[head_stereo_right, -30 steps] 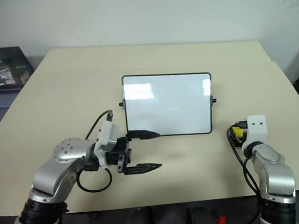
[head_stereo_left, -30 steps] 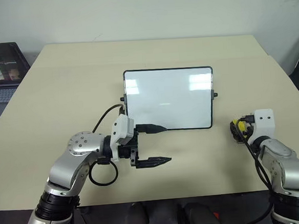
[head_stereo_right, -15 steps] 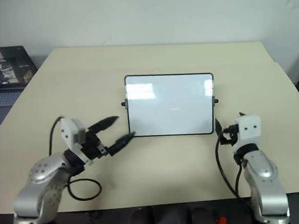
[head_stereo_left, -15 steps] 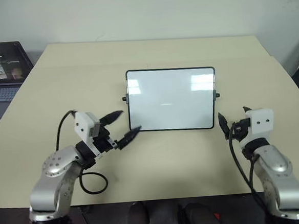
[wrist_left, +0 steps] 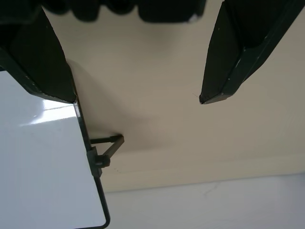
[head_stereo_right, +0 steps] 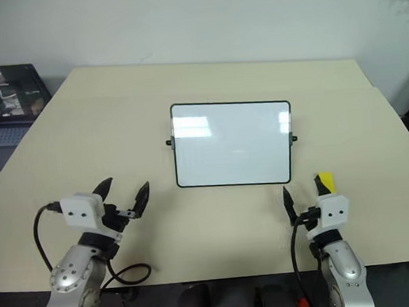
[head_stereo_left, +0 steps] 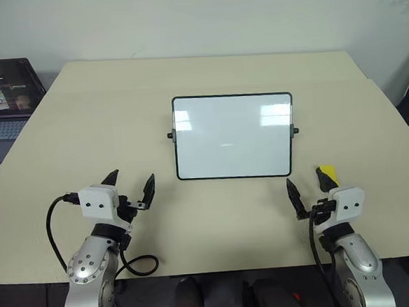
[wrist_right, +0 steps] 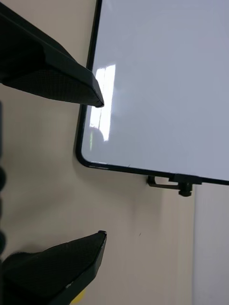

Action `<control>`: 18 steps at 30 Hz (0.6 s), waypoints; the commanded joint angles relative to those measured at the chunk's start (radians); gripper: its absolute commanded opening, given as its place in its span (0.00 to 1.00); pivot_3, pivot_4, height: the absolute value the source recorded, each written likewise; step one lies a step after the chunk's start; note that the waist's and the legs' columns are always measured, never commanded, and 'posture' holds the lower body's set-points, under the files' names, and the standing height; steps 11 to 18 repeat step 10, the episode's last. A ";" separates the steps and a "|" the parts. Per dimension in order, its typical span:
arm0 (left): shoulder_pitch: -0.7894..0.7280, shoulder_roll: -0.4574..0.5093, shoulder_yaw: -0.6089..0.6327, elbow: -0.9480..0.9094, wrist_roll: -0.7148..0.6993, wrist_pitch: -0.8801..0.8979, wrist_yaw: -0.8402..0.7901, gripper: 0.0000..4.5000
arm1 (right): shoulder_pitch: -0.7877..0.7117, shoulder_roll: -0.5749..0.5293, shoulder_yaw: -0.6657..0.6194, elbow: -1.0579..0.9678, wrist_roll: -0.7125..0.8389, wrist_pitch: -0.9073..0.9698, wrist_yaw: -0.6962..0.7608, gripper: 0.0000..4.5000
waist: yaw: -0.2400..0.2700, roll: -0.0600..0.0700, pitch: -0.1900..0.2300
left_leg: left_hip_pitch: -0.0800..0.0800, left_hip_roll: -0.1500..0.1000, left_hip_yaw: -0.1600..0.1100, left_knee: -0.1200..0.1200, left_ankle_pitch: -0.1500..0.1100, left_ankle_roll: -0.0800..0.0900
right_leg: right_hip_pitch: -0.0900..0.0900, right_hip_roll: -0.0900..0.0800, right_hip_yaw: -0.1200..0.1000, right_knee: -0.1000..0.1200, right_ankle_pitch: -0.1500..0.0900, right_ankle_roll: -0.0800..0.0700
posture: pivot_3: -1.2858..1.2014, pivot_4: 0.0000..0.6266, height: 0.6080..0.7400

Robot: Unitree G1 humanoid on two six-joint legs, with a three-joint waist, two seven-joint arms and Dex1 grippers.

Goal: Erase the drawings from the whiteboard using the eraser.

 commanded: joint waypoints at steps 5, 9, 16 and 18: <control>0.022 -0.004 -0.043 -0.053 0.010 -0.022 -0.005 1.00 | 0.031 -0.036 -0.024 -0.045 0.004 -0.043 -0.001 1.00 | 0.000 0.001 0.000 | 0.000 0.000 0.000 -0.001 0.000 0.000 | 0.000 0.000 0.000 0.000 0.000 0.000 | 0.52 0.24 1.00; 0.029 -0.017 -0.063 -0.043 0.015 -0.020 0.001 1.00 | 0.065 -0.057 -0.033 -0.127 -0.001 -0.003 -0.005 1.00 | 0.000 0.001 -0.001 | 0.000 0.000 0.000 0.000 0.000 0.000 | 0.000 0.000 0.000 0.000 0.000 0.000 | 0.52 0.24 1.00; 0.019 -0.021 -0.070 -0.035 0.018 -0.026 0.002 1.00 | 0.060 -0.062 -0.035 -0.128 0.001 0.008 -0.004 1.00 | 0.000 0.001 -0.001 | 0.000 0.000 0.000 0.000 0.000 0.000 | 0.000 0.000 0.000 0.000 0.000 0.000 | 0.52 0.24 1.00; 0.019 -0.021 -0.070 -0.035 0.018 -0.026 0.002 1.00 | 0.060 -0.062 -0.035 -0.128 0.001 0.008 -0.004 1.00 | 0.000 0.001 -0.001 | 0.000 0.000 0.000 0.000 0.000 0.000 | 0.000 0.000 0.000 0.000 0.000 0.000 | 0.52 0.24 1.00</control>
